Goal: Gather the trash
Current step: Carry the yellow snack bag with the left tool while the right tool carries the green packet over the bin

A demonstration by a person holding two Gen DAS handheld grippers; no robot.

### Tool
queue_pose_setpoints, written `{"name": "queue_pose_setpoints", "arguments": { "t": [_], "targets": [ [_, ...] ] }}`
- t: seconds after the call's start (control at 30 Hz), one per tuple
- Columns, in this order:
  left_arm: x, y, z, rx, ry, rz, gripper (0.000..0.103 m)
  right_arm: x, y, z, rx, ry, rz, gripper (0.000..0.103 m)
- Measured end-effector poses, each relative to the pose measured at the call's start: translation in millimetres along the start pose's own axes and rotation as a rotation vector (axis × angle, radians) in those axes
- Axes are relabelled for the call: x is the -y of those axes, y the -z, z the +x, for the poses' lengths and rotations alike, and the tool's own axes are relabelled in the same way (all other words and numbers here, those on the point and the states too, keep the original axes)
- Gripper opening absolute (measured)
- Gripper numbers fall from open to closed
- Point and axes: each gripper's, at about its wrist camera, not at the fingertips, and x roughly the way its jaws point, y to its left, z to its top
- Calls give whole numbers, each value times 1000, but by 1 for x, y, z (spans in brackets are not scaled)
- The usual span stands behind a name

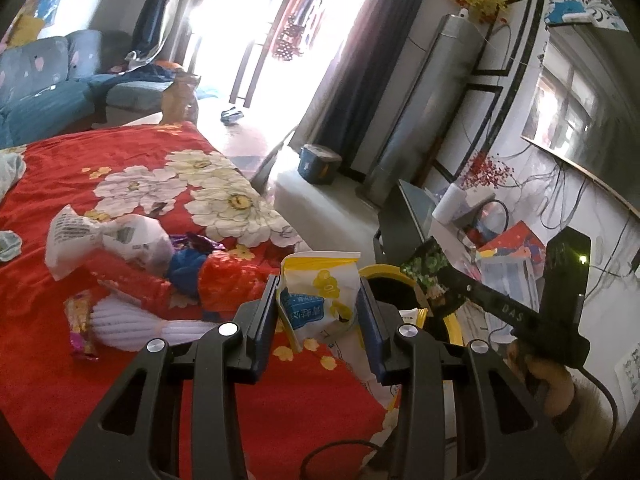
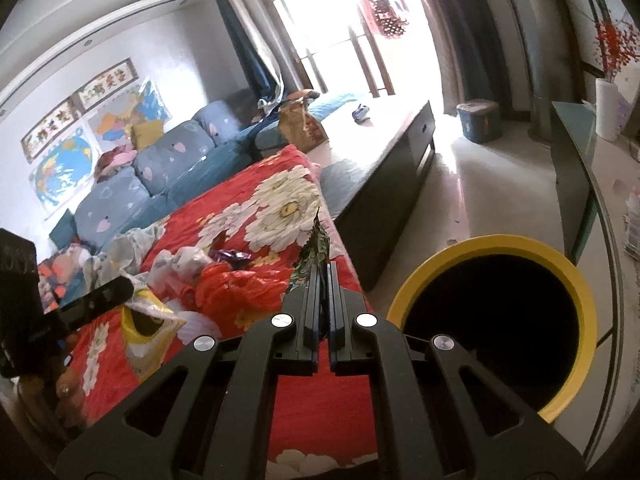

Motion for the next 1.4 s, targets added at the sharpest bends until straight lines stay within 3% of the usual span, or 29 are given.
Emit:
{"name": "queue_pose_setpoints", "arguments": {
  "t": [0.43, 1.4],
  "targets": [
    [29, 6, 18, -34, 38, 54, 36, 28, -3, -8, 30, 45, 62, 1],
    [93, 17, 79, -111, 93, 178, 36, 98, 2, -18, 77, 249, 160, 1]
  ]
}}
